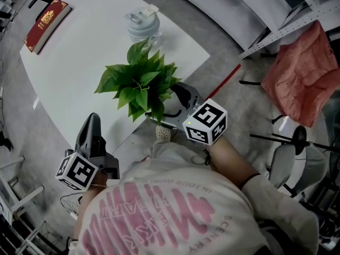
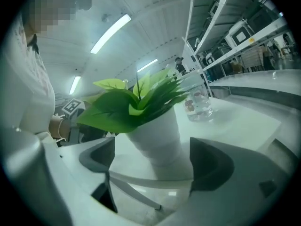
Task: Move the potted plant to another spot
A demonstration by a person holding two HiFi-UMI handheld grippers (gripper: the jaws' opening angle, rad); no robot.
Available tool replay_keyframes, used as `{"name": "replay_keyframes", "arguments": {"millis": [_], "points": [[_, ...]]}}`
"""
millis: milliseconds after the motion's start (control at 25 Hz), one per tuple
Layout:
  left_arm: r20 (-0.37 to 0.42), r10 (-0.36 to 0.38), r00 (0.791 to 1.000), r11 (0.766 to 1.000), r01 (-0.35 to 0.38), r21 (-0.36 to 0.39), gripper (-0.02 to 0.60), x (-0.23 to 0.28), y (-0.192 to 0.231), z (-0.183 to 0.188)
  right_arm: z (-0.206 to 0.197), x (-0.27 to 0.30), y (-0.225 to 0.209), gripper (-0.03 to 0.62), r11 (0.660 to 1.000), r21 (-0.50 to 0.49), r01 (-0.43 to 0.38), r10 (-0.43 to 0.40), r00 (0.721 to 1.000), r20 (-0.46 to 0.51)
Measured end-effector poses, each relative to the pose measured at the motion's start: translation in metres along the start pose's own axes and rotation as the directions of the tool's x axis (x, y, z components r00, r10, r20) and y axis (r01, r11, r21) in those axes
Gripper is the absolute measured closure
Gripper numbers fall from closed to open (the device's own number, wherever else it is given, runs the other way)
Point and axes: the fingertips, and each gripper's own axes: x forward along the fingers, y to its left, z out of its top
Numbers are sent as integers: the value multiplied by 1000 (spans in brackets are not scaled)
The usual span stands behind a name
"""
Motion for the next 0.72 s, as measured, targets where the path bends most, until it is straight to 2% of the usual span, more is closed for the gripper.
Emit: {"name": "replay_keyframes", "arguments": {"millis": [280, 560, 720], "points": [[8, 18, 1000, 999, -18, -30, 578, 4, 4, -6, 19, 18, 3, 74, 995, -96, -32, 34, 999, 27], [0, 20, 1000, 1000, -20, -22, 578, 6, 1, -5, 35, 32, 3, 71, 982, -189, -19, 31, 998, 57], [4, 25, 1000, 999, -24, -28, 578, 7, -2, -3, 39, 41, 4, 72, 979, -200, -41, 52, 997, 51]]}}
